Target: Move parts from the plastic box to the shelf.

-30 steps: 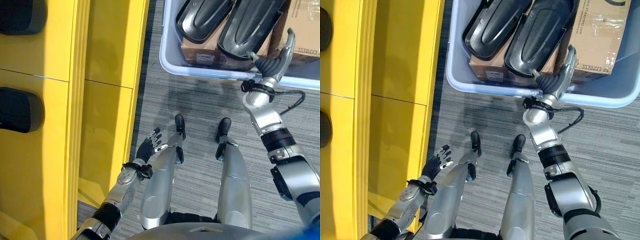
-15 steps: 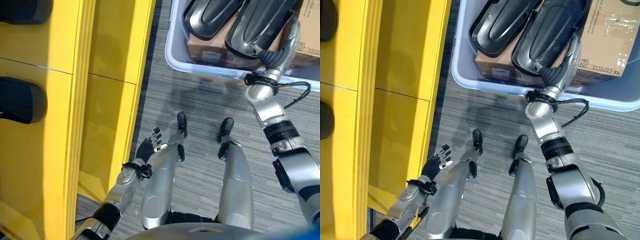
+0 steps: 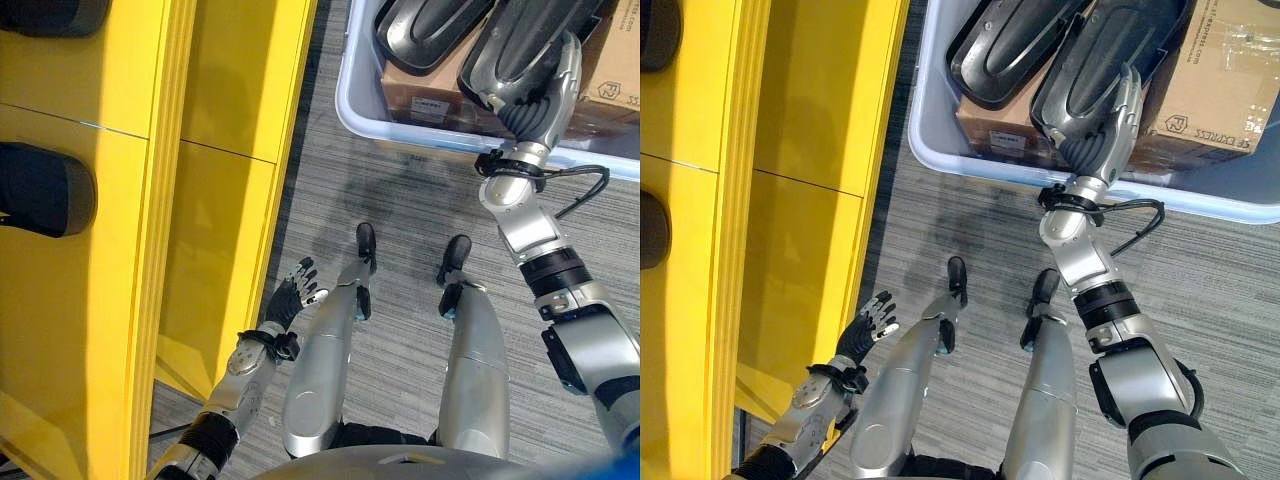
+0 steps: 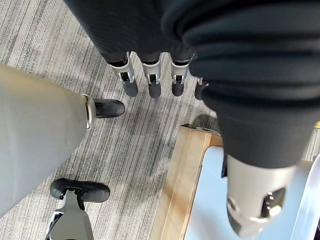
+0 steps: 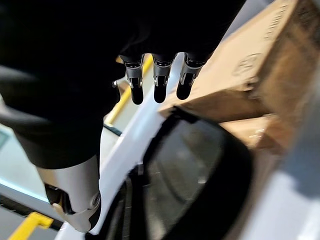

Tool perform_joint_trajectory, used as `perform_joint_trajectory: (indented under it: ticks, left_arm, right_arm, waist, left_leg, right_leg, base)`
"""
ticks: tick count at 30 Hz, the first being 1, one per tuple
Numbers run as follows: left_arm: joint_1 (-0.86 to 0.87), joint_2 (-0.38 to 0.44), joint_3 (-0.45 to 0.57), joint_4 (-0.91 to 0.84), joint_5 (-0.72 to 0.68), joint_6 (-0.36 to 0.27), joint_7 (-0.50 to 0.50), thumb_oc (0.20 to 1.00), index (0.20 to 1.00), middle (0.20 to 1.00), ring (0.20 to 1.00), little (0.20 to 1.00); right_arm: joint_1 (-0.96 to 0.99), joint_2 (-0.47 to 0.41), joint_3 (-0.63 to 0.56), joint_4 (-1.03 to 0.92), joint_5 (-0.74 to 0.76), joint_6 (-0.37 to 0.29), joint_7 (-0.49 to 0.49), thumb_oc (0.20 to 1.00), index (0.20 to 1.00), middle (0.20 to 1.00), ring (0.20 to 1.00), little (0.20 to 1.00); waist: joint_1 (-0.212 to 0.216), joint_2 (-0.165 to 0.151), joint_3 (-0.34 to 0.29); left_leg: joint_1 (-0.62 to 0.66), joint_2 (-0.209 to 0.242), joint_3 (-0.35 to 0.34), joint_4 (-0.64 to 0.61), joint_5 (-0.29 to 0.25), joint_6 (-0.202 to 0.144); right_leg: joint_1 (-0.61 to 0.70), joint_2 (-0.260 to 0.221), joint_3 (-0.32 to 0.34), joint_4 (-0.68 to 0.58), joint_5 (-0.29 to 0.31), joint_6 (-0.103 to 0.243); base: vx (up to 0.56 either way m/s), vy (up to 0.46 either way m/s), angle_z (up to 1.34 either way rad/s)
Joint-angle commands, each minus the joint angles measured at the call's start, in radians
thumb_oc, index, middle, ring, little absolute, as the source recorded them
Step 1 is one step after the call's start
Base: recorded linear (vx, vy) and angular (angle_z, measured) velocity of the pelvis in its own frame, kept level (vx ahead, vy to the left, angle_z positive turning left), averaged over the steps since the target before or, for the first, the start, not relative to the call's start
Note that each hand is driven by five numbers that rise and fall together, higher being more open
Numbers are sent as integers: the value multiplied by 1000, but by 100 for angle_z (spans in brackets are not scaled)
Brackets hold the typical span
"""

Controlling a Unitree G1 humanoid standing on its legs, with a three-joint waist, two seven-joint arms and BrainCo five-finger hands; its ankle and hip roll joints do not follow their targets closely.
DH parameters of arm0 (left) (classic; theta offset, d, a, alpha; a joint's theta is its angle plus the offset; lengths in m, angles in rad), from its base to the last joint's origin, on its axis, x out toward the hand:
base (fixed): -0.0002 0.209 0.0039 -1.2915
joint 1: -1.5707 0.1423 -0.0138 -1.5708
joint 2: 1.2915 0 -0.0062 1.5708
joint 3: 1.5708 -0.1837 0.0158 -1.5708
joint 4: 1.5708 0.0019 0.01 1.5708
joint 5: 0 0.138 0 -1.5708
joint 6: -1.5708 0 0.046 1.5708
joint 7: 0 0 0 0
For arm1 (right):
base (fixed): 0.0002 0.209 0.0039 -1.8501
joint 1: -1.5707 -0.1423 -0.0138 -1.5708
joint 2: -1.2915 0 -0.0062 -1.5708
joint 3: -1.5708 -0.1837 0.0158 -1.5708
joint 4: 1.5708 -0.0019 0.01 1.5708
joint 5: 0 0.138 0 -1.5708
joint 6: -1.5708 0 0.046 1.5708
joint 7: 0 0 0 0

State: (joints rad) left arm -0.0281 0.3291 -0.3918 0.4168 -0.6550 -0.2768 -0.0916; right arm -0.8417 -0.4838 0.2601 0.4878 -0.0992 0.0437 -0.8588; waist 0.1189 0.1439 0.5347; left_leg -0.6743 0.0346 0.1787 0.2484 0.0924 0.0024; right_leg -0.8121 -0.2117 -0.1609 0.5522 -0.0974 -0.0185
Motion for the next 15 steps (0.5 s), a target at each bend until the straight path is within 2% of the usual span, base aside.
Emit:
perform_joint_trajectory:
  ticks: [1, 4, 8, 14, 15]
  left_arm:
    - [44, 35, -30, -35, 21, -11, -27, 1000, 1000, 1000, 1000, 1000]
    - [44, 38, -30, -39, 18, -5, -26, 1000, 1000, 1000, 1000, 1000]
    - [43, 44, -33, -42, 14, -2, -29, 1000, 1000, 1000, 1000, 1000]
    - [46, 43, -29, -38, 12, -5, -36, 1000, 1000, 1000, 1000, 1000]
    - [45, 41, -26, -39, 16, -1, -40, 1000, 1000, 1000, 1000, 1000]
  right_arm:
    - [-72, -65, 18, -61, 59, -69, 42, 1000, 1000, 1000, 1000, 1000]
    - [-94, -71, 20, -35, 105, -69, 4, 1000, 1000, 1000, 1000, 1000]
    - [-104, -79, -3, -13, 104, -90, 0, 1000, 1000, 1000, 1000, 1000]
    - [-108, -82, -13, 19, 212, -90, 57, 1000, 1000, 1000, 1000, 1000]
    - [-110, -75, -16, 29, 301, -92, 77, 1000, 1000, 1000, 1000, 1000]
  waist:
    - [3, 63, -15]
    - [7, 65, -15]
    - [8, 68, -15]
    - [6, 76, -15]
    - [8, 77, -15]
  left_leg:
    - [-44, -13, -60, 67, -112, -14]
    - [-56, -13, -60, 76, -115, -13]
    - [-69, -14, -62, 84, -118, -14]
    - [-81, -15, -61, 92, -121, -15]
    - [-86, -15, -61, 95, -120, -15]
  right_leg:
    - [53, 29, 19, 79, -124, 16]
    - [41, 29, 17, 92, -130, 13]
    - [28, 31, 17, 106, -137, 12]
    - [10, 35, 22, 121, -145, 6]
    - [6, 34, 23, 125, -146, 5]
  base:
    - [3, -20, 3]
    - [0, -14, 3]
    - [-2, -11, 3]
    - [-1, 0, 1]
    - [0, 0, 0]
